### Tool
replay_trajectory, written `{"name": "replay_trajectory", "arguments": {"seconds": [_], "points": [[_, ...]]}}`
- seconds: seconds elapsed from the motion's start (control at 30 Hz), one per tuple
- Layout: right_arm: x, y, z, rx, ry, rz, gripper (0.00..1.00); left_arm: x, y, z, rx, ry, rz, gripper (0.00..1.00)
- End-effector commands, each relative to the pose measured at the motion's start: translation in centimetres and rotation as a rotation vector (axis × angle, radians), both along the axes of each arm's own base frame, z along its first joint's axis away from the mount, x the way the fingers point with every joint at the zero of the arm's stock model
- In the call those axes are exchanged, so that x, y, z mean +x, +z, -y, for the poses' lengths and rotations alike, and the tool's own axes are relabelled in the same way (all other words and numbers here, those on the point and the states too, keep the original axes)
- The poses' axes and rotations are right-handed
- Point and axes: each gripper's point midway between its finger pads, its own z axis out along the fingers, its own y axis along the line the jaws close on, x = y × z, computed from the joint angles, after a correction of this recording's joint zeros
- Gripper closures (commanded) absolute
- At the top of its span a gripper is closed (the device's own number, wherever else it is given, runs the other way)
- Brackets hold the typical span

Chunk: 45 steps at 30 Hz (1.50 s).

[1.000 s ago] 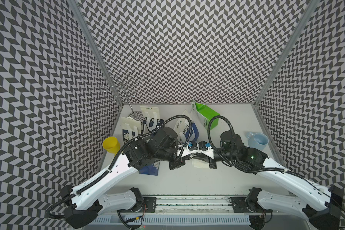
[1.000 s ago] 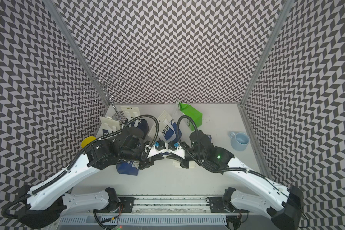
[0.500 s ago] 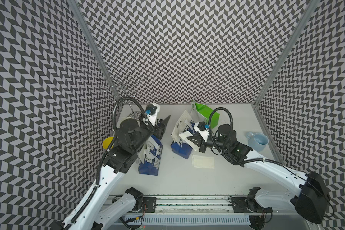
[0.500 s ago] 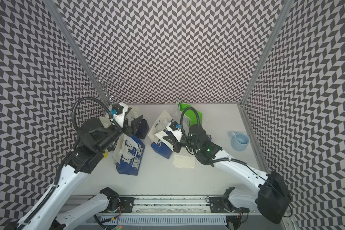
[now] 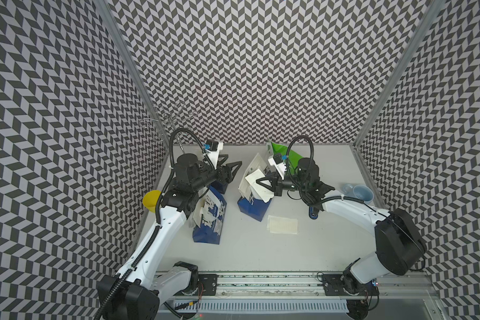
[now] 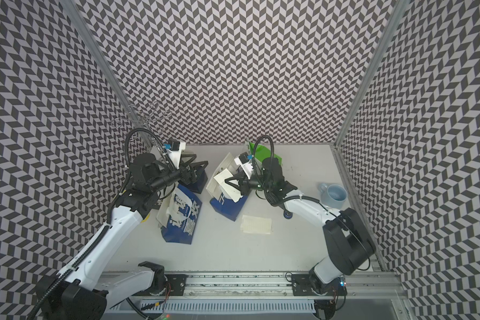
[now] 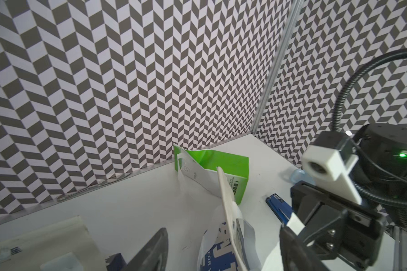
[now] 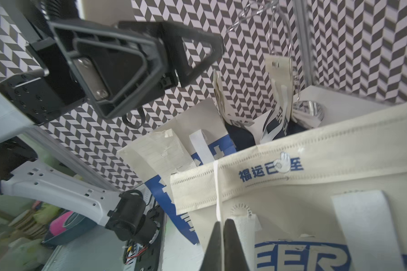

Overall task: Staple the receipts to the bags
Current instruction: Hold the receipt from the takeout bag.

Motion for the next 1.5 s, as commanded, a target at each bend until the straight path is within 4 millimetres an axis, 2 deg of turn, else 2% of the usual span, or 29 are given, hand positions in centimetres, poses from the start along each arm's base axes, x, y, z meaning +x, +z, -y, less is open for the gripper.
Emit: {"name": "replay_trajectory", "arguments": {"seconds": [0.0,0.1,0.2,0.53,0.7,1.0,1.13,1.2,1.37,1.43,1.47], "points": [[-0.6,2.2,-0.8,0.071,0.076,0.039,1.00,-1.1,-1.1,1.6,0.014,-0.079,0.002,0.25],[-0.2,1.8,-0.9,0.069,0.072,0.030,1.00,-0.5,-3.7,1.5,0.068,-0.029,-0.050,0.25],[0.2,1.6,-1.0,0.070,0.059,0.028,1.00,-0.3,-4.9,1.2,0.086,-0.001,-0.073,0.25],[1.8,1.4,-1.8,0.067,0.042,0.025,1.00,-0.6,-5.1,1.7,0.087,-0.030,-0.071,0.24],[2.3,1.0,-2.0,0.058,0.035,0.027,1.00,-0.8,-5.7,2.1,0.093,-0.047,-0.084,0.32],[2.4,0.4,-2.1,0.053,0.025,0.020,1.00,-0.7,-7.4,3.0,0.125,-0.069,-0.140,0.39],[2.4,0.3,-2.0,0.056,0.024,0.020,1.00,-0.5,-7.9,3.2,0.133,-0.066,-0.155,0.48],[2.4,0.3,-2.0,0.056,0.022,0.022,1.00,-0.4,-7.9,3.3,0.134,-0.067,-0.157,0.57],[2.5,0.2,-1.9,0.057,0.011,0.017,1.00,-0.3,-7.7,3.6,0.137,-0.070,-0.161,0.89],[2.6,0.2,-1.9,0.060,0.004,0.011,1.00,-0.4,-7.6,3.9,0.144,-0.083,-0.158,0.99],[2.8,0.2,-1.9,0.063,-0.007,0.009,1.00,-0.5,-7.6,4.1,0.151,-0.088,-0.156,1.00]]}}
